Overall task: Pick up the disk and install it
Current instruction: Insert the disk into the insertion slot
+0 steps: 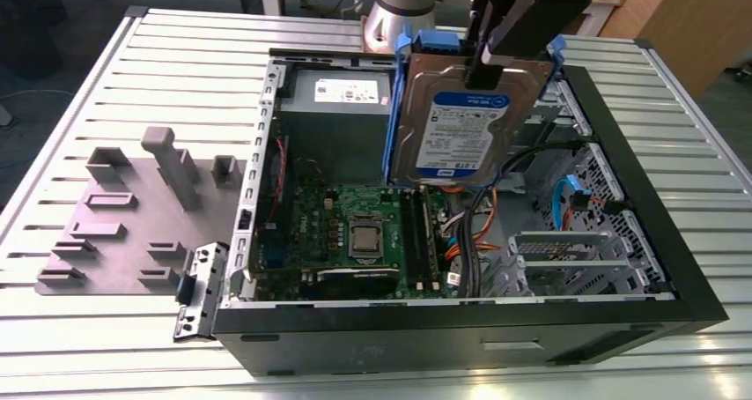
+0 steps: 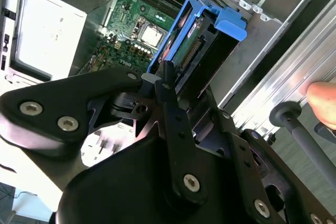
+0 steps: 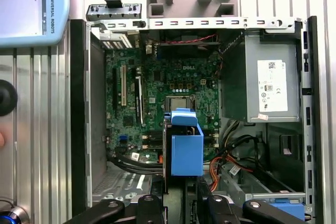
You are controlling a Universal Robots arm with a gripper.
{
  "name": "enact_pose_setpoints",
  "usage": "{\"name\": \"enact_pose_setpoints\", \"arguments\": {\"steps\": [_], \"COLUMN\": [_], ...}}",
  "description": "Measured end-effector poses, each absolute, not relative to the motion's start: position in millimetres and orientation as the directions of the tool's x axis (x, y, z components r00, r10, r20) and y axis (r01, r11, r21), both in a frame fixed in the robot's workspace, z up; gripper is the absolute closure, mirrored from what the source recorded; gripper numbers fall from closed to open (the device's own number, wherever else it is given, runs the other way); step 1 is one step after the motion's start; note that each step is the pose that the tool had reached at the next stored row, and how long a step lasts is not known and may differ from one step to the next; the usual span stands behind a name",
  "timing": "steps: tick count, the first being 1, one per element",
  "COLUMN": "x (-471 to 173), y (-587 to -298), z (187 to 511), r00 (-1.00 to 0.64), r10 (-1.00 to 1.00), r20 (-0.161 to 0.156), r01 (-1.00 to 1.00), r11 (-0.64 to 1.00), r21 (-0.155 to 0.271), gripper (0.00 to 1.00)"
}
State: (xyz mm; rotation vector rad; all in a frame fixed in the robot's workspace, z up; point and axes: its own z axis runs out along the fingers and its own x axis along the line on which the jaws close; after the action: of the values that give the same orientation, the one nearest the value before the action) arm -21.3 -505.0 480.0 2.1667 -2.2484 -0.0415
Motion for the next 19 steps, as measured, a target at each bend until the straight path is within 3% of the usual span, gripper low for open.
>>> {"name": "enact_pose_setpoints", "arguments": {"steps": [18, 19], "x": [-21, -21], "y": [-535, -549], "z": [474, 472], "r00": [-0.037, -0.037], "r10": [-0.999, -0.999], "r20": [-0.005, -0.005], "r01": [-0.999, -0.999], "r11": [0.037, 0.037], "r21": [0.032, 0.032], "gripper": [0.65, 0.65]}}
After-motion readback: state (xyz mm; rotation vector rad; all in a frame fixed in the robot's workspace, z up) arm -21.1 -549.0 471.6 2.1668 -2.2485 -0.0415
